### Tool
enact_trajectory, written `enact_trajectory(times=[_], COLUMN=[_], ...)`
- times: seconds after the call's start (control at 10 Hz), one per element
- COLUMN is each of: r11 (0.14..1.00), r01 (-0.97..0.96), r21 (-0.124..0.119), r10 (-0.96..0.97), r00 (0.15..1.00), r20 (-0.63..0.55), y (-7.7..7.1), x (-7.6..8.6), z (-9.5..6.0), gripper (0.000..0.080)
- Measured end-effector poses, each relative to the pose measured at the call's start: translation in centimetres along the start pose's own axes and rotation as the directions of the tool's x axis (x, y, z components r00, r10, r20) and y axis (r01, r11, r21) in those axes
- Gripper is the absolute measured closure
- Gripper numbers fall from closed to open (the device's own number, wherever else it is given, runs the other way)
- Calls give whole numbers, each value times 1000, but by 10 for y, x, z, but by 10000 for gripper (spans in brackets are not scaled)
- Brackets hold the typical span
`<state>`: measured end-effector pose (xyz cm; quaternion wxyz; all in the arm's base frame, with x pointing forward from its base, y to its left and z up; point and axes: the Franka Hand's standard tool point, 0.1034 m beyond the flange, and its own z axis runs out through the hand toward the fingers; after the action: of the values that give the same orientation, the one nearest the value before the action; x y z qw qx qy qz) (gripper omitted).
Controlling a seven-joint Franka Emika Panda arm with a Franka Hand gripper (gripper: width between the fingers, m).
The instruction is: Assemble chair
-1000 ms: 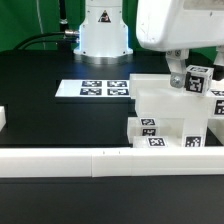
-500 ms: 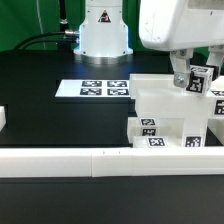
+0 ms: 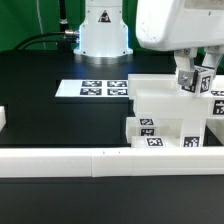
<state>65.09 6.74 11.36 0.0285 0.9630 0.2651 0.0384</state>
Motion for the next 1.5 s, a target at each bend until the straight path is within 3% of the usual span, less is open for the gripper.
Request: enact_trajectory(times=[0.3,0.7,1.0,1.3,1.4,1.5], r11=[949,854,680,418,365,367], r01=[-314,-521,-732,-904,-927,-926], r21=[1,9,39,84,84,84], r10=[314,521,733,908,931,930], r00=[949,853,679,417,364,366], r20=[-26,-36,-35,-30,-25,-25], y=[1,1,1,-1,-3,-3], x=[-1,0,-5,-3,-3,-3], z=[0,0,1,2,2,2], gripper=[515,515,515,515,515,515])
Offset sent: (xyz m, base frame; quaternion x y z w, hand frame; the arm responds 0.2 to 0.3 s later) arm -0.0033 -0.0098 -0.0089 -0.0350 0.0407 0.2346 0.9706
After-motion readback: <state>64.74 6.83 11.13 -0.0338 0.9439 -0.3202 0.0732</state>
